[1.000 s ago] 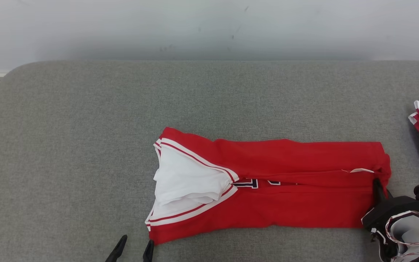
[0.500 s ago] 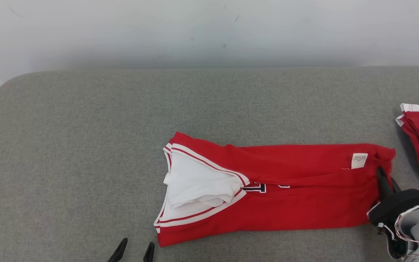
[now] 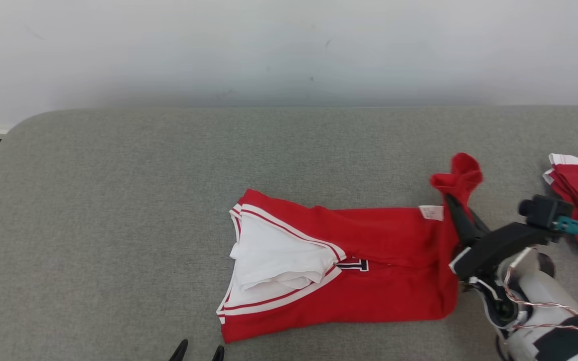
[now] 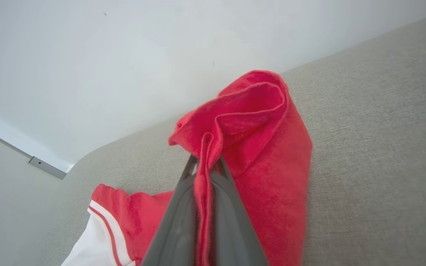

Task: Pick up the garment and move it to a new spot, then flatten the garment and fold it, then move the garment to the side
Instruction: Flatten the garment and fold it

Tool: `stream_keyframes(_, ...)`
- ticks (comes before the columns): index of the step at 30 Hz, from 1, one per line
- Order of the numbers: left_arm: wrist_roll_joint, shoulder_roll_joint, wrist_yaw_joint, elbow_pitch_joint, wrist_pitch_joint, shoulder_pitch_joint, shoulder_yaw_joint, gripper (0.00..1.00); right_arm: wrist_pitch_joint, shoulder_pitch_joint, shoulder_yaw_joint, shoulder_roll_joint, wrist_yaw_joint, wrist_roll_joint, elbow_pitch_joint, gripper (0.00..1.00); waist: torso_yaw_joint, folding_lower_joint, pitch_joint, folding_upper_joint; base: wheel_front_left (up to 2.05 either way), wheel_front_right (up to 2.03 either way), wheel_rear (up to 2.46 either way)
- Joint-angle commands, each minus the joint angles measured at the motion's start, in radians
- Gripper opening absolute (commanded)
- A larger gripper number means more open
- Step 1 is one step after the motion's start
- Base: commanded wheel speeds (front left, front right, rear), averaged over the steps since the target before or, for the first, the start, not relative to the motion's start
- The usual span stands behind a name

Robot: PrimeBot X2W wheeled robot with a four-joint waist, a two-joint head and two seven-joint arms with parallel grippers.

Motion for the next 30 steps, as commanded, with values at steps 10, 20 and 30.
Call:
stream_keyframes(10, -0.014, -0.014, -0.014, 0.035, 0.001, -0.008, -0.02, 1.0, 0.049, -0.058, 0.051, 0.14, 0.0, -0.033, -0.024, 0.0, 0.081, 0.0001, -0.016, -0.0001, 0.0, 0.0, 0.0)
stream_keyframes(20, -0.023, -0.024, -0.021, 0.062, 0.003, -0.016, -0.032, 1.0, 0.049, -0.095, 0.088, 0.258, 0.0, -0.031, 0.027, 0.0, 0.153, 0.0001, -0.023, -0.0001, 0.0, 0.0, 0.0)
stream_keyframes(30, -0.028, -0.029, -0.027, 0.08, 0.003, -0.019, -0.046, 1.0, 0.032, -0.133, 0.152, 0.324, 0.0, -0.034, 0.132, 0.0, 0.209, 0.0001, -0.031, -0.0001, 0.0, 0.0, 0.0)
